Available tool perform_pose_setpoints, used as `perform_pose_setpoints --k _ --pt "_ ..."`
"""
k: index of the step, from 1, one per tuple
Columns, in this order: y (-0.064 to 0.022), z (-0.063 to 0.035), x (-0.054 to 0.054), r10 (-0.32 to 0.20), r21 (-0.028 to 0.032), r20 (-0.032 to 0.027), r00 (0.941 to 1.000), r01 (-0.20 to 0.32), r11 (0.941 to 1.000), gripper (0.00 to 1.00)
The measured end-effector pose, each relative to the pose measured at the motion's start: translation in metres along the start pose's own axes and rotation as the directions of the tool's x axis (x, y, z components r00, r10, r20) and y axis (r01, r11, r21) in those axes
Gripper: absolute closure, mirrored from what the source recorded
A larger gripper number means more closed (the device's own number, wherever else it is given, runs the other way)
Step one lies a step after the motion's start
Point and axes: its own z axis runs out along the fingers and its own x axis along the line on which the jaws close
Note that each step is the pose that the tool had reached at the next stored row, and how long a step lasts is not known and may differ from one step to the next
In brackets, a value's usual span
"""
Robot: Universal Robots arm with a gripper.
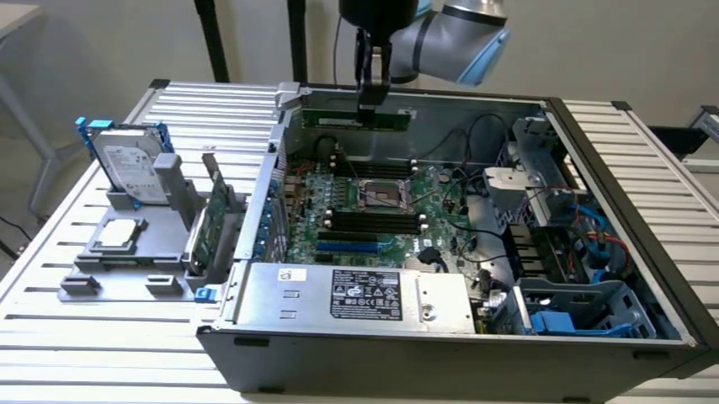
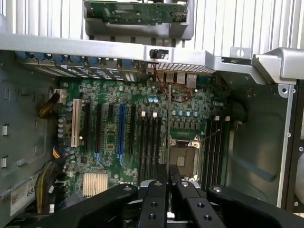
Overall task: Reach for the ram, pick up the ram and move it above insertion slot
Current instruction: 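Pick up the ram and move it above insertion slot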
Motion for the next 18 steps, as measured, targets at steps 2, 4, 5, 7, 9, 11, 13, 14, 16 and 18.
perform_pose_setpoints --k 2,4,5,7,9,11,13,14,16,18 --pt "-0.0027 0.0012 -0.002 0.0 0.0001 0.0002 1.0 0.0 1.0 0.87" --pt "-0.0054 0.0023 -0.004 0.0 0.0009 0.0016 1.0 0.0 1.0 0.87" --pt "-0.0067 0.0027 -0.005 0.0 0.0016 0.0026 1.0 0.0 1.0 0.87" --pt "-0.0095 0.0035 -0.006 0.0 0.0033 0.0049 1.0 0.0 1.0 0.87" --pt "-0.0124 0.0042 -0.006 0.0 0.0051 0.0072 1.0 0.0 1.0 0.87" --pt "-0.0154 0.0049 -0.006 0.001 0.0066 0.0087 1.0 -0.001 1.0 0.87" --pt "-0.0172 0.0054 -0.007 0.003 0.0093 0.0087 1.0 -0.003 1.0 0.87" --pt "-0.0173 0.0054 -0.006 0.003 0.0096 0.0087 1.0 -0.003 0.9999 0.87" --pt "-0.0174 0.0056 -0.007 0.003 0.0098 0.0089 1.0 -0.003 0.9999 0.87" --pt "-0.0174 0.0055 -0.007 0.003 0.0098 0.0088 1.0 -0.003 0.9999 0.87"
